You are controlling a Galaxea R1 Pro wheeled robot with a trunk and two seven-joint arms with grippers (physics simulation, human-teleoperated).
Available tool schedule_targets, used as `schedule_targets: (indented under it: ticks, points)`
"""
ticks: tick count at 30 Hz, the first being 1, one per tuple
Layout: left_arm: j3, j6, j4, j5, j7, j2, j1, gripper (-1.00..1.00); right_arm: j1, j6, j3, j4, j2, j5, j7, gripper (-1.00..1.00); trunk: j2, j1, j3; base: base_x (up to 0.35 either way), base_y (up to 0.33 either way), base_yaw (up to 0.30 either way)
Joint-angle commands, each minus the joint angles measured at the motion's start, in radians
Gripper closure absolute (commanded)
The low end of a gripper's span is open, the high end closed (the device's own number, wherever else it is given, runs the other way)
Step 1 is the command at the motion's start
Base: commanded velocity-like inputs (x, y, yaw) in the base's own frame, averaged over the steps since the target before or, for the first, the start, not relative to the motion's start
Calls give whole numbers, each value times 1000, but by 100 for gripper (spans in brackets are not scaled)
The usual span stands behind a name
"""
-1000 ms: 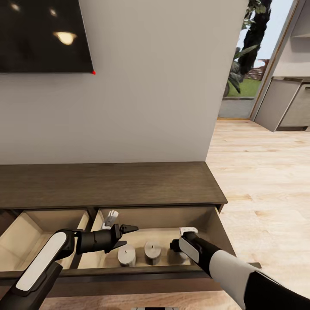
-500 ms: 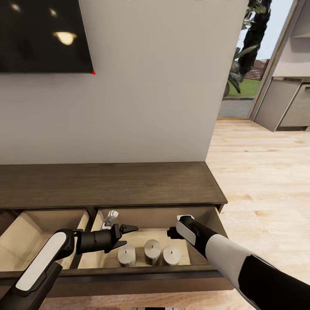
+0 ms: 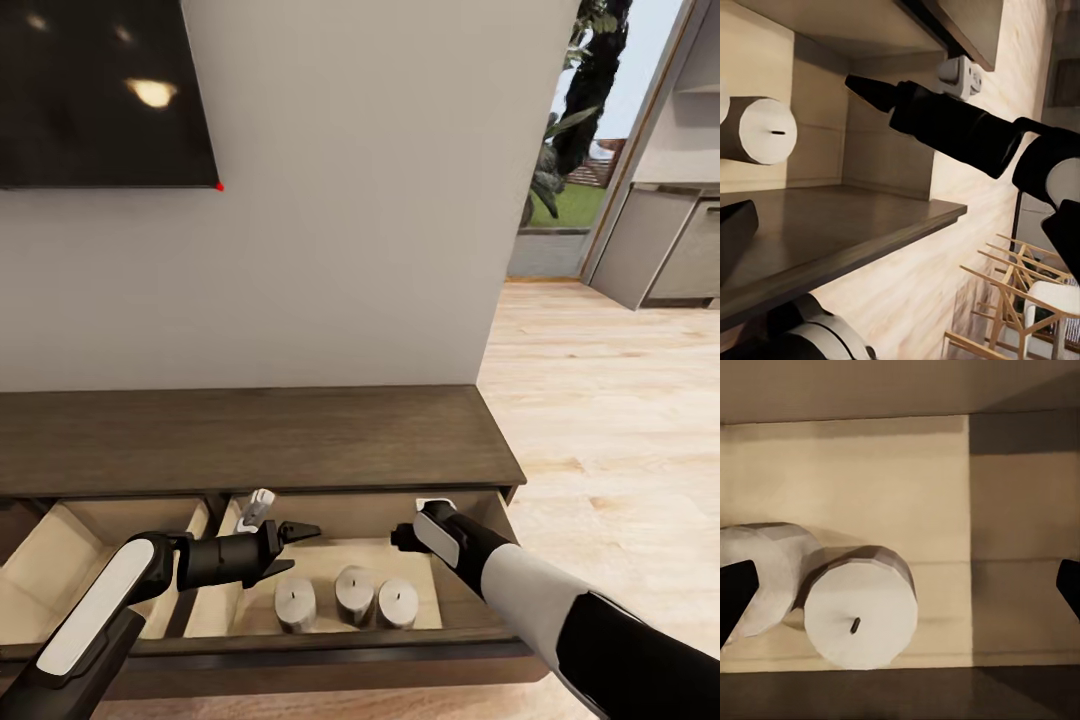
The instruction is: Place each of the two pumpkins and all three candles from the living room inside a cabinet in the living room (use any cabinet), then make sure every cabinet is closed, and position the cauldron so it is next to a table in the living room.
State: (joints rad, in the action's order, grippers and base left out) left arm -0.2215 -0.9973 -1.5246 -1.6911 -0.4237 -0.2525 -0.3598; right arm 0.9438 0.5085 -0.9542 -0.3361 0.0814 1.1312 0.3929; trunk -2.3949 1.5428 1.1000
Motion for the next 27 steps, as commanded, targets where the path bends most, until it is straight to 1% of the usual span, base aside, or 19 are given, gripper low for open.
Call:
schedule_targets:
  ticks: [1, 3, 7, 14, 19, 24, 27]
  points:
    - [-1, 0, 0, -10, -10, -1, -1, -100, -1, 0, -1, -2, -1, 18, 7, -100, 7, -4, -2, 0, 0, 0]
    - [-1, 1, 4, -9, -11, 0, -1, -100, -3, -3, 5, -2, -1, 37, 5, -100, 21, -12, -9, 0, 0, 0]
    - [-1, 3, 8, -9, -13, 3, -1, -100, -3, -2, 8, -4, 0, 47, 5, -100, 49, -27, -21, 0, 0, 0]
    - [-2, 7, 10, -6, -24, 10, -1, -100, -3, -2, 8, -4, -1, 50, 6, -100, 98, -54, -43, 0, 0, 0]
    - [-23, 8, 11, -5, -27, 10, -1, -100, -3, -1, 8, -4, -1, 50, 6, -100, 133, -73, -59, 0, 0, 0]
    - [-27, 10, 11, -5, -27, 10, -1, -100, -3, 2, 8, -4, 0, 50, 6, -100, 168, -92, -74, -3, 0, 0]
    - [-25, 11, 11, -5, -28, 10, -1, -100, -3, 6, 8, -4, 1, 50, 6, -100, 189, -104, -84, -214, 0, 0]
